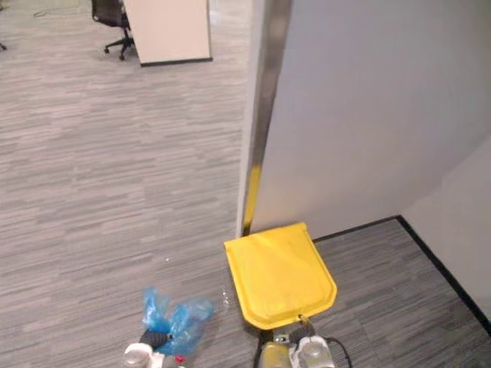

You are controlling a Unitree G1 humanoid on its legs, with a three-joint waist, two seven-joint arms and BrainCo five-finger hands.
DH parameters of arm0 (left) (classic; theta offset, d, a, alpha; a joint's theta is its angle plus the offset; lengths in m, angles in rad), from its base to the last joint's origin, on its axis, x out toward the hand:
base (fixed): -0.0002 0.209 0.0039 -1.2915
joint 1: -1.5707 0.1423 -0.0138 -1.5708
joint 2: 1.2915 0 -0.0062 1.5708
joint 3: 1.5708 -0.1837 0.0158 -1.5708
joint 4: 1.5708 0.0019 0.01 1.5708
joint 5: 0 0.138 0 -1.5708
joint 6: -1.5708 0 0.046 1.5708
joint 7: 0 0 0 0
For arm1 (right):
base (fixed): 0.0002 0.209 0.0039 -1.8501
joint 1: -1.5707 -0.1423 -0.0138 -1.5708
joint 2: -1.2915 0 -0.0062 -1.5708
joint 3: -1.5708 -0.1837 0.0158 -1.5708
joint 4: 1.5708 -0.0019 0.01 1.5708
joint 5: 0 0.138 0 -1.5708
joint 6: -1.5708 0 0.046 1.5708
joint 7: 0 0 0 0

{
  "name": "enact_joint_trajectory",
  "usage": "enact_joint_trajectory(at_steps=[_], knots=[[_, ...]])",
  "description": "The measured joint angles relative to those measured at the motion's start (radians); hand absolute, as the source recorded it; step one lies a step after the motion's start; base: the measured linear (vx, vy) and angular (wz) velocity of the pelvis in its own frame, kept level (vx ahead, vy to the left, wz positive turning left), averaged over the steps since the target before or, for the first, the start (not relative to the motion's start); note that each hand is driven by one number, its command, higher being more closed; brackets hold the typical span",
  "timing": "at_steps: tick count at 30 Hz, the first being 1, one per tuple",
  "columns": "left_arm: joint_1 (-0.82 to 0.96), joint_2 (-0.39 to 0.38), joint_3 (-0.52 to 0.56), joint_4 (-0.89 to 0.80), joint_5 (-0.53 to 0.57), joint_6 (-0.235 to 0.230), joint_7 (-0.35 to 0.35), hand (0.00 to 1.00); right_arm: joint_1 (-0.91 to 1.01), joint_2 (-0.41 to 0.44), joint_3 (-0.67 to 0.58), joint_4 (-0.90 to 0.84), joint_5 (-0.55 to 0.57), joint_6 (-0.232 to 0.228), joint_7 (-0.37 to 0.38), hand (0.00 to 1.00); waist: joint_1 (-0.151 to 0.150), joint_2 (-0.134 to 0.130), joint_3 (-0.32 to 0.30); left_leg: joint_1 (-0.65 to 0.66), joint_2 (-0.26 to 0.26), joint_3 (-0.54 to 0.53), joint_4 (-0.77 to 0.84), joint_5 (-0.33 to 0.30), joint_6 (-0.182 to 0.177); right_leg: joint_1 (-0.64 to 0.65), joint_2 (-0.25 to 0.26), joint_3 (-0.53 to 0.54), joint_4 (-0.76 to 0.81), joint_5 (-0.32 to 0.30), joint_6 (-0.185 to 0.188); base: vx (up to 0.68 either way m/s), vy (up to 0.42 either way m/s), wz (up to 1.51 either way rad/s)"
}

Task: Gather rubbish on tea table into small bin, then transfer packed bag to large trash can.

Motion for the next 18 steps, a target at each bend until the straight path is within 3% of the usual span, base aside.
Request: enact_joint_trajectory(at_steps=[2,5,6,8,10,11,12,13,14,16,18], knots=[[-0.003,-0.002,0.0,0.003,0.0,0.0,0.0,1.0,0.001,-0.002,0.0,-0.006,0.0,0.0,0.0,0.0,-0.001,0.001,0.004,-0.001,-0.004,0.008,0.011,-0.011,0.008,-0.005,-0.003,0.007,0.003,0.01,0.001,-0.14,0.026,-0.21],[-0.022,-0.008,0.0,0.01,-0.001,0.001,-0.001,1.0,0.004,-0.004,0.0,-0.023,0.0,-0.003,-0.001,0.0,-0.01,-0.021,0.014,-0.043,-0.018,0.035,0.065,-0.026,0.021,-0.052,-0.021,0.027,0.043,0.035,0.017,-0.21,-0.022,-0.14],[-0.018,-0.017,-0.001,0.01,-0.001,0.001,0.0,1.0,0.002,-0.008,-0.001,-0.027,0.001,-0.003,0.001,0.0,-0.002,0.004,0.018,-0.059,-0.001,0.053,0.062,-0.029,0.031,-0.066,-0.014,0.026,0.046,0.038,0.023,-0.23,-0.069,-0.11],[-0.019,-0.011,0.001,0.01,-0.006,0.007,0.001,1.0,0.002,-0.009,-0.012,-0.059,0.002,-0.004,0.001,0.0,-0.012,0.002,0.024,-0.075,0.021,0.077,0.064,-0.029,0.025,-0.129,-0.041,-0.016,0.388,-0.167,-0.043,-0.19,-0.115,0.13],[-0.016,-0.01,-0.002,0.006,-0.021,0.008,0.003,1.0,0.014,-0.009,-0.02,-0.047,0.001,-0.003,-0.002,0.0,-0.004,0.0,0.018,-0.066,0.039,0.076,0.065,-0.016,0.003,-0.086,-0.063,-0.039,0.538,-0.273,-0.031,-0.11,-0.183,0.15],[-0.006,-0.008,-0.001,0.008,-0.022,0.008,0.002,1.0,0.018,-0.007,-0.018,-0.029,0.002,-0.004,-0.001,0.0,-0.003,-0.01,0.008,-0.068,0.038,0.073,0.064,-0.006,-0.014,-0.045,-0.088,-0.03,0.539,-0.34,0.004,-0.07,-0.226,0.05],[-0.006,-0.003,-0.001,0.008,-0.024,0.007,0.002,1.0,0.018,-0.006,-0.018,-0.022,0.002,-0.004,-0.001,0.0,-0.003,-0.024,0.002,-0.068,0.031,0.07,0.063,-0.004,-0.018,-0.04,-0.09,-0.025,0.507,-0.351,0.02,-0.05,-0.255,-0.16],[-0.011,-0.008,-0.005,0.013,-0.03,0.01,0.001,1.0,0.02,-0.013,-0.017,-0.003,0.002,-0.003,-0.001,0.0,0.003,-0.013,-0.019,-0.086,0.034,0.06,0.037,0.006,-0.032,-0.008,-0.035,-0.024,0.376,-0.386,-0.015,-0.08,-0.218,-0.48],[-0.004,-0.028,-0.012,0.012,-0.03,0.01,-0.004,1.0,0.017,-0.038,-0.008,0.007,0.004,-0.003,-0.002,0.0,0.014,0.04,-0.035,-0.116,0.05,0.036,0.001,0.023,-0.005,-0.006,0.026,-0.012,0.253,-0.316,-0.041,-0.09,-0.165,-0.58],[-0.003,-0.028,-0.01,0.012,-0.035,0.01,-0.003,1.0,0.004,-0.053,0.001,0.022,0.012,-0.001,-0.003,0.0,0.022,0.061,-0.041,-0.17,0.045,0.024,-0.013,0.073,0.031,-0.014,0.063,-0.001,0.142,-0.247,-0.058,-0.12,-0.071,-0.49],[-0.008,-0.022,-0.012,0.013,-0.043,0.01,-0.003,1.0,0.009,-0.055,0.001,0.027,0.012,0.0,-0.007,0.0,0.018,0.051,-0.031,-0.177,0.05,0.012,-0.011,0.107,0.012,-0.008,0.077,-0.002,0.115,-0.227,-0.068,-0.1,-0.098,-0.07]])
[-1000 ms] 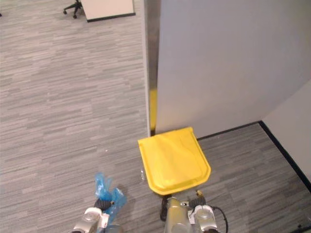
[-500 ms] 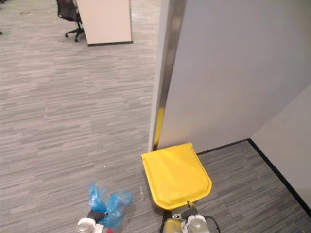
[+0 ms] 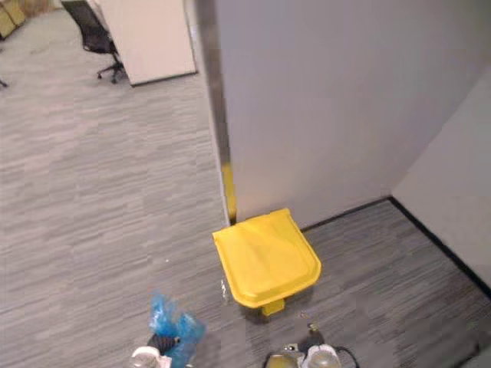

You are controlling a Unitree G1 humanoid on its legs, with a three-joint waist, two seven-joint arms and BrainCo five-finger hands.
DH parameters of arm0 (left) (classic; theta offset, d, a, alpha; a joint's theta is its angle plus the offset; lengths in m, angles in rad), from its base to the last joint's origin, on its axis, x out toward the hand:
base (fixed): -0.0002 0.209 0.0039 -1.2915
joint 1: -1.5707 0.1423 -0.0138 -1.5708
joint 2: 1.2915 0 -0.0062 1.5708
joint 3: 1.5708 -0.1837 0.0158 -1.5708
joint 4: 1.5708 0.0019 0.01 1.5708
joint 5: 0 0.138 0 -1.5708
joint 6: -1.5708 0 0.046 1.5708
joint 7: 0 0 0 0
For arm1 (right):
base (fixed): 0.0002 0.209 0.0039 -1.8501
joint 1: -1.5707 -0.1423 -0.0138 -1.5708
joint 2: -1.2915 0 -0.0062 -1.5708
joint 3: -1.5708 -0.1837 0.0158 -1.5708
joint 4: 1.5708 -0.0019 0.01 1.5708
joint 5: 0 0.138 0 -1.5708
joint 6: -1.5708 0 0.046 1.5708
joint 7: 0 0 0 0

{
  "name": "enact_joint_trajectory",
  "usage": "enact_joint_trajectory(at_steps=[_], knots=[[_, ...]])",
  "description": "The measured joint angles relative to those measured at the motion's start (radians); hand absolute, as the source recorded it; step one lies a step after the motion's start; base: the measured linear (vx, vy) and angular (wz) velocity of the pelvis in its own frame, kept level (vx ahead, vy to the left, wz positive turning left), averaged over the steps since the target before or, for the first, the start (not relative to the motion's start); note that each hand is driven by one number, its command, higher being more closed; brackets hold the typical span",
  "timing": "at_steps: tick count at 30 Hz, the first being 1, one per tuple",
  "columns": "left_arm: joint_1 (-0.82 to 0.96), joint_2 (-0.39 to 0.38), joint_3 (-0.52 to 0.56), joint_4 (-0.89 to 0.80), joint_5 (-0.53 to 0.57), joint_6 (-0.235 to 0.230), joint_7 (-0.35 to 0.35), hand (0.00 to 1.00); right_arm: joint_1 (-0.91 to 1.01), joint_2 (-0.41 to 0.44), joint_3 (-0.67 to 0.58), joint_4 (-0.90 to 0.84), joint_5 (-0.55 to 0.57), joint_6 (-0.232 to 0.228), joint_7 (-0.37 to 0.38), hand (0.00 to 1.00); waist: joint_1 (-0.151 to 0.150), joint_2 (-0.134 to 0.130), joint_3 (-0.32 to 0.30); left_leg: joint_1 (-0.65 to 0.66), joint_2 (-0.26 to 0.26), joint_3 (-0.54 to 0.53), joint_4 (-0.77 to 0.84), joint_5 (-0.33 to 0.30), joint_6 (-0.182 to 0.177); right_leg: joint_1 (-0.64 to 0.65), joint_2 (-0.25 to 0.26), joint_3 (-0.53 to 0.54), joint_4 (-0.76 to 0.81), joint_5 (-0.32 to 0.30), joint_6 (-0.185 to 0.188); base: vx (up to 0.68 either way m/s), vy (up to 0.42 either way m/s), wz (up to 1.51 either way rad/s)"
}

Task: Gather rubbish on tea table into small bin, then transfer packed bag to large trash can.

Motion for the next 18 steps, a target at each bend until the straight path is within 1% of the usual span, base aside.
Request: enact_joint_trajectory(at_steps=[3,5,7,8,9,12,13,14,16,17,18], knots=[[-0.023,-0.001,-0.011,0.009,-0.006,0.0,-0.001,1.0,0.0,-0.007,-0.003,0.001,0.003,-0.001,-0.009,0.0,-0.005,-0.004,0.018,-0.02,0.012,-0.015,-0.007,0.009,-0.014,-0.002,0.009,-0.021,-0.027,0.027,-0.006,-0.11,-0.055,0.14],[-0.034,0.0,-0.013,0.019,-0.006,0.0,-0.001,1.0,-0.002,-0.007,-0.014,0.001,0.01,-0.002,-0.012,0.0,-0.007,-0.001,0.025,-0.02,0.012,-0.014,-0.031,0.009,-0.019,-0.007,0.008,-0.027,-0.032,0.037,-0.002,-0.1,0.01,0.11],[-0.034,0.001,-0.025,0.021,-0.006,0.0,-0.001,1.0,0.0,-0.008,-0.042,0.0,0.01,-0.001,-0.015,0.0,-0.009,0.007,0.03,-0.017,0.007,-0.012,-0.031,-0.001,-0.021,-0.002,0.003,-0.024,-0.035,0.043,0.006,-0.08,0.043,-0.03],[-0.034,0.002,-0.032,0.021,-0.008,0.0,0.0,1.0,0.001,-0.012,-0.045,-0.001,0.01,-0.002,-0.016,0.0,-0.009,0.014,0.032,-0.013,0.001,-0.012,-0.031,-0.007,-0.024,-0.001,-0.001,-0.02,-0.033,0.044,0.008,-0.03,0.043,-0.05],[-0.034,0.002,-0.032,0.021,-0.007,0.0,0.0,1.0,0.0,-0.013,-0.045,-0.003,0.01,-0.002,-0.016,0.0,-0.01,0.015,0.032,-0.012,-0.001,-0.012,-0.031,-0.009,-0.026,-0.001,-0.001,-0.018,-0.032,0.044,0.008,-0.02,0.052,-0.07],[-0.032,0.003,-0.032,0.029,-0.007,0.0,0.0,1.0,0.002,-0.016,-0.049,-0.004,0.011,-0.002,-0.016,0.0,-0.018,0.023,0.03,0.005,-0.006,-0.013,-0.059,-0.009,-0.026,0.002,-0.001,-0.006,-0.045,0.045,0.01,0.03,0.032,-0.11],[-0.033,0.004,-0.033,0.036,-0.006,0.0,0.0,1.0,0.006,-0.015,-0.056,-0.005,0.012,-0.003,-0.016,0.0,-0.024,0.025,0.026,0.007,-0.008,-0.014,-0.072,0.001,-0.025,0.002,0.0,-0.006,-0.055,0.051,0.016,0.08,0.024,-0.03],[-0.031,0.006,-0.033,0.038,-0.006,0.0,0.0,1.0,0.007,-0.013,-0.073,-0.006,0.012,-0.003,-0.016,0.0,-0.03,0.027,0.025,0.011,-0.009,-0.014,-0.087,0.01,-0.019,0.005,0.003,-0.007,-0.07,0.058,0.012,0.09,0.019,0.0],[-0.031,0.01,-0.033,0.038,-0.006,0.001,0.001,1.0,0.011,-0.014,-0.08,-0.005,0.012,-0.003,-0.016,0.0,-0.033,0.03,0.025,0.021,-0.007,-0.012,-0.094,0.018,-0.029,0.014,0.011,-0.002,-0.096,0.074,0.003,0.14,0.015,-0.04],[-0.03,0.015,-0.033,0.038,-0.006,0.001,0.003,1.0,0.013,-0.014,-0.079,-0.005,0.012,-0.002,-0.017,0.0,-0.035,0.03,0.025,0.026,-0.004,-0.012,-0.098,0.02,-0.03,0.026,0.017,0.0,-0.113,0.091,-0.002,0.16,0.021,-0.07],[-0.031,0.017,-0.033,0.037,-0.006,0.001,0.003,1.0,0.013,-0.013,-0.079,-0.004,0.012,-0.002,-0.017,0.0,-0.035,0.029,0.025,0.029,-0.004,-0.011,-0.1,0.02,-0.03,0.029,0.019,0.002,-0.119,0.094,-0.001,0.15,0.032,-0.11]])
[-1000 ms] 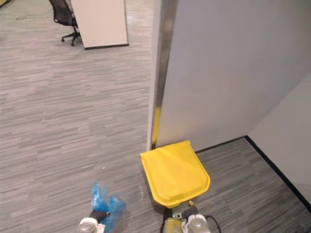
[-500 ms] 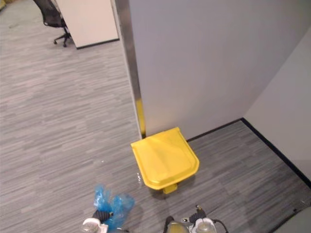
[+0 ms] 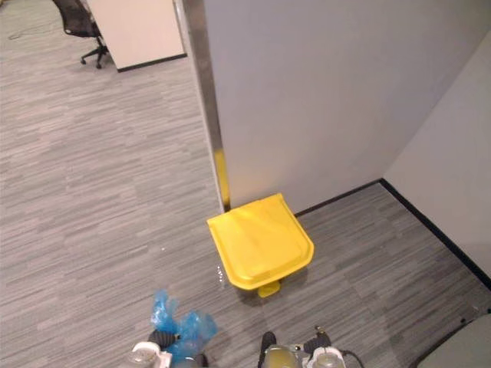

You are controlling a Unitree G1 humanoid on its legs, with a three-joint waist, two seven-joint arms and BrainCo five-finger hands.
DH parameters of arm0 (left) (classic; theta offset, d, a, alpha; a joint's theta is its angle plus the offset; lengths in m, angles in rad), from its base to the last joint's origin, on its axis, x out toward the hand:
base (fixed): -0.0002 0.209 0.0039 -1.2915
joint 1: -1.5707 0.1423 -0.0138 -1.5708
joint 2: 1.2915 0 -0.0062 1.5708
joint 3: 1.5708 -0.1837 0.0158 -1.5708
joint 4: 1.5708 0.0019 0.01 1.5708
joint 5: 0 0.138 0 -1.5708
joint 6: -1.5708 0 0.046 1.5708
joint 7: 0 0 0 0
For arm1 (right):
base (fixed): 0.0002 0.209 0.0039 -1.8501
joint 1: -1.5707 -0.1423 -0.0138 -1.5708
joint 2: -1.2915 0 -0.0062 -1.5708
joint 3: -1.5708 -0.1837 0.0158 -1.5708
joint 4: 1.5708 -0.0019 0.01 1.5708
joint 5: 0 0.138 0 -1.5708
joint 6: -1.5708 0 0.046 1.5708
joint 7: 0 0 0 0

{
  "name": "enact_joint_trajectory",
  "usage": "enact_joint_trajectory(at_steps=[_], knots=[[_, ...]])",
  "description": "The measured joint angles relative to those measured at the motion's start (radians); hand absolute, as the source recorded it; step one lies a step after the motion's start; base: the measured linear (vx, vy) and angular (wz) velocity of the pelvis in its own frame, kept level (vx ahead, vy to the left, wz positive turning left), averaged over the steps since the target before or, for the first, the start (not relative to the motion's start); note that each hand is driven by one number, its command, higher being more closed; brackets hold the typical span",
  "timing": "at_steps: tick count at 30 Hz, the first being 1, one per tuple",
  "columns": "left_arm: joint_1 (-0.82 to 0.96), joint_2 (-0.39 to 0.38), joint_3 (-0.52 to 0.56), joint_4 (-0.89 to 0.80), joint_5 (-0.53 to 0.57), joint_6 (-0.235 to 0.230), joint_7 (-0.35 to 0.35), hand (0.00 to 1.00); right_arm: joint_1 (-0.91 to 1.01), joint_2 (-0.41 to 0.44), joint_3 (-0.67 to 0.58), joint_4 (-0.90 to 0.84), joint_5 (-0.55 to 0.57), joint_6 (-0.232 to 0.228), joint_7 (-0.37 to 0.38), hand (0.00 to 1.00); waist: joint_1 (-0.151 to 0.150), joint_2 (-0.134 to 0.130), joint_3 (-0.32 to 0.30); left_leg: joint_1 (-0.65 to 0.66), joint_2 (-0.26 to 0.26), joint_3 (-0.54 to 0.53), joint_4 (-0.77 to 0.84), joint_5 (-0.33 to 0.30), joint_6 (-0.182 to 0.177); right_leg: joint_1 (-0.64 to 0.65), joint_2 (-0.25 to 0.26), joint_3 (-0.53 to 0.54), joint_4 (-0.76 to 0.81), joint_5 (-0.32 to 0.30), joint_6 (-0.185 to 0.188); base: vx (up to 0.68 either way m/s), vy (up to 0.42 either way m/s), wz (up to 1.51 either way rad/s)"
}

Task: Gather rubbish on tea table into small bin, then transfer packed bag to large trash can.

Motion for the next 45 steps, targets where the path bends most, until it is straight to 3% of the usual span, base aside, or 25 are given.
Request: enact_joint_trajectory(at_steps=[3,8,11,13,15,16,17,20,26,31,35,40,45], knots=[[-0.001,0.016,0.0,0.0,0.0,0.0,0.001,1.0,-0.007,0.004,0.0,0.002,0.002,0.0,0.0,0.0,-0.001,-0.004,0.003,0.01,-0.007,0.008,0.006,-0.01,0.01,0.001,0.001,0.024,0.003,0.003,0.005,0.09,0.059,-0.24],[-0.012,0.022,-0.008,-0.002,0.0,-0.002,0.0,1.0,-0.038,0.018,0.001,-0.001,0.008,-0.001,-0.002,0.0,-0.003,-0.03,0.043,0.018,-0.033,0.045,0.134,-0.105,0.044,-0.082,-0.052,0.072,0.255,-0.076,0.075,-0.01,0.109,-0.25],[-0.029,0.019,-0.008,-0.003,0.0,-0.001,0.001,1.0,-0.063,0.025,-0.002,-0.035,0.019,0.0,-0.003,0.0,-0.009,-0.037,0.09,0.056,-0.042,0.062,0.171,-0.162,0.084,-0.173,-0.096,0.014,0.382,-0.106,0.123,-0.1,0.08,-0.27],[-0.032,0.022,-0.008,-0.004,0.0,-0.002,0.002,1.0,-0.061,0.031,0.0,-0.052,0.023,0.0,-0.003,0.0,-0.009,-0.042,0.101,0.065,-0.015,0.081,0.233,-0.2,0.082,-0.202,-0.091,-0.041,0.254,-0.057,0.112,-0.01,0.023,-0.18],[-0.039,0.026,-0.006,-0.004,0.0,-0.004,0.002,1.0,-0.061,0.039,0.001,-0.068,0.022,0.003,-0.003,0.0,-0.003,-0.063,0.111,0.059,-0.019,0.093,0.281,-0.224,0.055,-0.194,-0.095,-0.064,0.124,-0.006,0.119,0.05,-0.066,-0.06],[-0.048,0.025,0.002,-0.004,0.001,-0.006,0.002,1.0,-0.061,0.05,-0.002,-0.072,0.023,0.004,-0.008,0.0,0.0,-0.082,0.126,0.06,-0.019,0.092,0.346,-0.268,0.041,-0.187,-0.107,-0.068,0.098,0.039,0.115,0.1,-0.126,-0.06],[-0.056,0.006,0.003,-0.007,0.002,-0.01,0.001,1.0,-0.068,0.044,-0.001,-0.083,0.016,0.005,-0.008,0.0,-0.001,-0.054,0.144,0.058,0.009,0.083,0.378,-0.294,0.033,-0.188,-0.094,-0.082,0.126,0.032,0.116,0.12,-0.158,-0.03],[-0.078,-0.01,0.003,-0.037,0.013,-0.011,-0.001,1.0,-0.068,0.041,-0.008,-0.089,0.008,0.006,-0.007,0.0,0.003,-0.048,0.151,0.046,0.027,0.044,0.378,-0.32,0.024,-0.195,-0.077,-0.102,0.145,0.053,0.084,0.09,-0.148,0.18],[-0.083,-0.011,0.014,-0.044,0.033,-0.01,-0.004,1.0,-0.055,0.049,-0.007,-0.113,-0.013,0.015,-0.005,0.0,0.012,-0.049,0.15,0.047,0.059,0.006,0.355,-0.321,0.007,-0.192,-0.06,-0.151,0.166,0.074,0.031,0.06,-0.081,0.23],[-0.085,-0.015,0.014,-0.062,0.035,-0.01,-0.006,1.0,-0.058,0.05,0.009,-0.128,-0.015,0.016,-0.001,0.0,0.023,-0.055,0.129,0.019,0.062,-0.032,0.329,-0.297,-0.03,-0.236,-0.087,-0.181,0.24,0.03,0.031,0.05,-0.022,0.26],[-0.107,-0.022,0.011,-0.069,0.036,-0.011,-0.005,1.0,-0.092,0.035,0.116,-0.129,-0.015,0.019,0.001,0.0,0.034,-0.052,0.103,-0.059,0.055,-0.089,0.329,-0.271,-0.044,-0.278,-0.115,-0.232,0.257,0.014,0.03,0.03,-0.022,0.47],[-0.189,-0.008,0.001,-0.124,0.027,-0.015,0.009,1.0,-0.279,0.038,0.26,-0.256,0.004,0.019,0.002,0.0,0.062,-0.038,0.108,-0.212,0.087,-0.115,0.396,-0.242,-0.049,-0.346,-0.126,-0.302,0.262,0.016,0.03,-0.01,-0.113,0.4],[-0.231,0.015,-0.02,-0.237,-0.059,-0.031,0.036,1.0,-0.539,-0.067,0.276,-0.326,0.112,-0.002,-0.036,0.0,0.087,-0.037,0.144,-0.281,0.106,-0.136,0.391,-0.244,-0.036,-0.397,-0.088,-0.272,0.242,0.007,0.044,-0.08,-0.143,0.2]])
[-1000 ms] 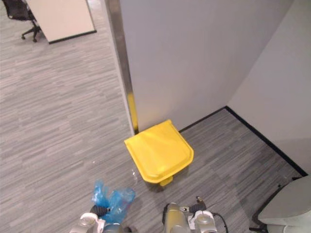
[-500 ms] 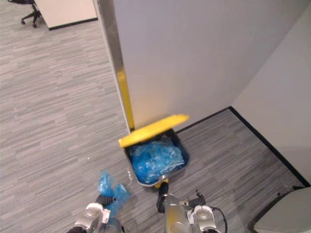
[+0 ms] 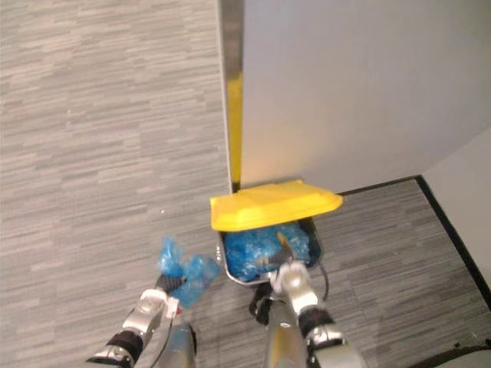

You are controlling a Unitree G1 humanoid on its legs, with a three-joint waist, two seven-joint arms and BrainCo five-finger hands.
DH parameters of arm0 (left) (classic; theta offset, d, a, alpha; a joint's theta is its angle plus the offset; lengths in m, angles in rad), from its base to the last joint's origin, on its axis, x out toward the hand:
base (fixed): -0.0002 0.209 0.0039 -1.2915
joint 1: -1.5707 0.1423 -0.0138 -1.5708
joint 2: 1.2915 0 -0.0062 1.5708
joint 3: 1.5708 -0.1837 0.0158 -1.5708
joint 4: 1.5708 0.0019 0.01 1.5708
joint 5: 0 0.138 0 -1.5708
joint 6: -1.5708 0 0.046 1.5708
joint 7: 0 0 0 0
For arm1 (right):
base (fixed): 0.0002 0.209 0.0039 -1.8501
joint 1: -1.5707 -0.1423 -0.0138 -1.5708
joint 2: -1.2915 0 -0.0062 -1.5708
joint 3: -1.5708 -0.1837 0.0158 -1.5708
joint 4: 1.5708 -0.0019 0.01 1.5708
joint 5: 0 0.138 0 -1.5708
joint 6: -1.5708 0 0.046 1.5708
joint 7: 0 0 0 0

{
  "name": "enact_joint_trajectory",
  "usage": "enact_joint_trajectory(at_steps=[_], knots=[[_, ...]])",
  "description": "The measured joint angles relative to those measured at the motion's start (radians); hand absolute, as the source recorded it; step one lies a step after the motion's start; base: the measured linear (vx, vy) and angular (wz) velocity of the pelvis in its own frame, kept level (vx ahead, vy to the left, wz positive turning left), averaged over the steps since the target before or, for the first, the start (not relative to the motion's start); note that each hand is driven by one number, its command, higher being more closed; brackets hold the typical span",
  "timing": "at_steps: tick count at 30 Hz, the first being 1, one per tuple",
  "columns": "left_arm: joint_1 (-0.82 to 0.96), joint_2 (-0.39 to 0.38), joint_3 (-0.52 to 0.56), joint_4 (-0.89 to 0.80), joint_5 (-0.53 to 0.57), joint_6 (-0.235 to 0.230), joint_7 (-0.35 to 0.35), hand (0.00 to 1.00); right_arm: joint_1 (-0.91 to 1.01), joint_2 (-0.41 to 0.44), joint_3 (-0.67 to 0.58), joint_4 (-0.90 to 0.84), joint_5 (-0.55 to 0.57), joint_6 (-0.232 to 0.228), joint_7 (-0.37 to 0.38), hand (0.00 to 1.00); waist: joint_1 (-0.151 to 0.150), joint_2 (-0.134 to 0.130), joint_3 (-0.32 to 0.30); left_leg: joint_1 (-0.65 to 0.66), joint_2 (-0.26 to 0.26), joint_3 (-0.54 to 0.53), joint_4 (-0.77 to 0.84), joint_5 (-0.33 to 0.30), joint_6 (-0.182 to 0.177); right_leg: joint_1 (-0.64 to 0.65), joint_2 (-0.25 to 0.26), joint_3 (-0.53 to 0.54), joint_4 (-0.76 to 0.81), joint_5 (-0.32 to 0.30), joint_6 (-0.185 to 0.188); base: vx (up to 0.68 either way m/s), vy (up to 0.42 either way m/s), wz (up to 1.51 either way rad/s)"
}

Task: Gather rubbish on tea table into small bin, then transfer packed bag to large trash can.

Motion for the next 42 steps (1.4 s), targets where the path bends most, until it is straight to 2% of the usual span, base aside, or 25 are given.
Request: enact_joint_trajectory(at_steps=[4,6,10,15,18,25,28,34,39,42], knots=[[-0.01,0.028,-0.069,-0.084,-0.068,-0.012,0.013,1.0,-0.174,-0.069,0.001,0.011,0.101,0.003,-0.032,0.0,0.02,-0.003,0.038,-0.025,0.001,-0.026,-0.039,0.029,-0.004,-0.02,0.032,0.021,-0.048,0.03,-0.023,-0.04,-0.097,0.02],[-0.012,0.035,-0.101,-0.112,-0.09,-0.019,0.015,1.0,-0.239,-0.083,0.001,0.016,0.138,0.004,-0.042,0.0,0.019,-0.003,0.054,-0.024,0.002,-0.029,-0.056,0.042,-0.004,-0.021,0.039,0.019,-0.059,0.035,-0.026,0.01,-0.069,0.01],[-0.015,0.038,-0.173,-0.189,-0.119,-0.032,0.017,1.0,-0.391,-0.124,0.008,0.065,0.209,0.005,-0.062,0.0,0.019,-0.003,0.066,-0.025,0.006,-0.033,-0.078,0.063,-0.031,-0.026,0.043,0.015,-0.065,0.037,-0.028,0.01,-0.021,0.01],[-0.015,0.042,-0.206,-0.238,-0.157,-0.048,0.019,1.0,-0.455,-0.131,0.03,0.116,0.27,0.011,-0.089,0.0,0.018,-0.002,0.069,-0.026,0.004,-0.032,-0.08,0.072,-0.048,-0.027,0.04,0.016,-0.053,0.042,-0.033,0.01,0.0,0.04],[-0.032,0.055,-0.238,-0.284,-0.177,-0.051,0.027,1.0,-0.492,-0.15,0.048,0.137,0.277,0.023,-0.091,0.0,0.017,-0.003,0.088,-0.025,-0.003,-0.034,-0.08,0.073,-0.05,-0.036,0.025,0.02,-0.024,0.035,-0.022,-0.02,-0.002,0.07],[-0.094,0.077,-0.308,-0.374,-0.207,-0.051,0.031,1.0,-0.563,-0.153,0.081,0.234,0.271,0.035,-0.072,0.0,0.005,0.0,0.092,-0.02,0.0,-0.059,-0.08,0.073,-0.05,-0.028,0.028,0.016,-0.013,0.018,0.005,-0.02,-0.039,0.04],[-0.117,0.078,-0.34,-0.423,-0.212,-0.051,0.031,1.0,-0.569,-0.153,0.087,0.267,0.265,0.039,-0.061,0.0,-0.002,0.012,0.099,-0.004,0.002,-0.069,-0.082,0.076,-0.045,-0.003,0.045,0.033,-0.032,0.018,0.002,-0.06,-0.046,0.08],[-0.164,0.08,-0.379,-0.489,-0.227,-0.051,0.031,1.0,-0.596,-0.15,0.087,0.324,0.256,0.044,-0.048,0.0,-0.009,0.013,0.1,0.032,-0.02,-0.061,-0.148,0.109,-0.025,0.021,0.059,0.085,-0.087,0.042,-0.011,-0.03,-0.019,0.03],[-0.238,0.076,-0.411,-0.481,-0.225,-0.051,0.036,1.0,-0.597,-0.146,0.087,0.34,0.256,0.045,-0.039,0.0,-0.028,0.013,0.1,0.041,-0.026,-0.06,-0.153,0.119,-0.039,0.037,0.055,0.086,-0.102,0.051,-0.018,0.0,0.001,0.0],[-0.353,0.06,-0.421,-0.354,-0.222,-0.049,0.037,1.0,-0.6,-0.146,0.087,0.341,0.256,0.045,-0.038,0.0,-0.034,0.012,0.101,0.045,-0.039,-0.055,-0.174,0.126,-0.032,0.038,0.048,0.094,-0.121,0.062,-0.014,0.0,0.0,0.0]])
